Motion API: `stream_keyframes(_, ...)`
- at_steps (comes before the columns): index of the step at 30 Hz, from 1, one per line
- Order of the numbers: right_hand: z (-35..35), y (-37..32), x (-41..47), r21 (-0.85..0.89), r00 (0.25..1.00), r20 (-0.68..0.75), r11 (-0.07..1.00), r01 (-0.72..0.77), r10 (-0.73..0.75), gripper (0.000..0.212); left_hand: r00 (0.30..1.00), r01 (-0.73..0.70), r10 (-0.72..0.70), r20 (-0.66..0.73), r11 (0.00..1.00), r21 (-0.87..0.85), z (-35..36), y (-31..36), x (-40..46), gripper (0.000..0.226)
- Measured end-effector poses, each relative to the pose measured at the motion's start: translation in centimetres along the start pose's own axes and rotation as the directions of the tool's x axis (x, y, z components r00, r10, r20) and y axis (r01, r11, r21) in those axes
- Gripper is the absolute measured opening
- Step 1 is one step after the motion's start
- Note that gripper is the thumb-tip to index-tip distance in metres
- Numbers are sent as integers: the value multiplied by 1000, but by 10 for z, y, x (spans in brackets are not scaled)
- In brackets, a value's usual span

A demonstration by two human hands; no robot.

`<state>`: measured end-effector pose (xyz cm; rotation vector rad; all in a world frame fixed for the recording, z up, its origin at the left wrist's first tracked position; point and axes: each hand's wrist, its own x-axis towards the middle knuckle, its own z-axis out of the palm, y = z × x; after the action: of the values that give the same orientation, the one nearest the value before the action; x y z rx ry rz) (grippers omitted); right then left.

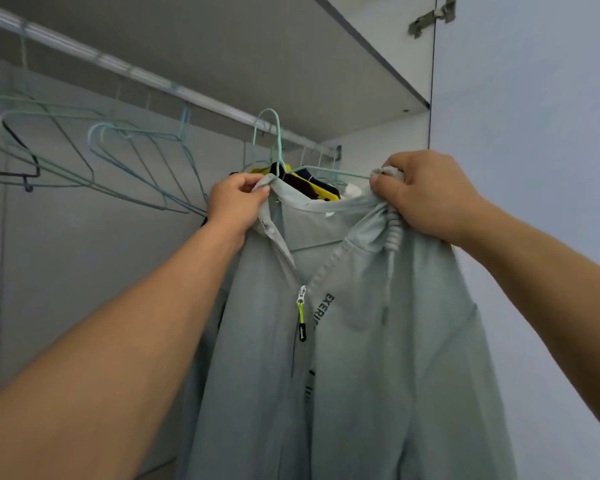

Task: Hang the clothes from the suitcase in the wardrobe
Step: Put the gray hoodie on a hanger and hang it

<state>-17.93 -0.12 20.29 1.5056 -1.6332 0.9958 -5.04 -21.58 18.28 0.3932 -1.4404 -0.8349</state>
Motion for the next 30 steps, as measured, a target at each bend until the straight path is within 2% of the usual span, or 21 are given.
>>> stream_keyframes(4, 33, -7, 31, -60, 995, -98, 998, -29, 23, 29, 995, 91, -92, 43, 996, 22, -11, -18, 31, 41)
stream_keyframes(8, 70, -16, 74, -69, 984, -151, 992, -103, 92, 25, 962, 214, -207, 177, 977, -18, -12, -28, 52, 40)
stream_keyframes(11, 95, -24, 101, -75, 984, -158, 992, -97, 84, 23, 963, 248, -236, 132, 965, -85, -10, -38, 69, 23)
stream_keyframes(13, 109, -29, 116, -72, 982, -164, 992, -107, 94, 25, 960, 267, -256, 115, 959, -94, -12, -44, 78, 22)
stream_keyframes(19, 137, -34, 152, -8, 969, -188, 986, -164, 160, 26, 967, 235, -226, 115, 970, -69, -23, -52, 106, 55)
stream_keyframes(24, 157, -42, 172, 54, 964, -147, 975, -214, 220, 29, 965, 219, -211, 157, 975, -30, -27, -61, 115, 45)
stream_keyframes(30, 174, -34, 177, 17, 978, -13, 978, -207, 208, 30, 957, 278, -279, 82, 960, 20, -35, -93, 114, 22)
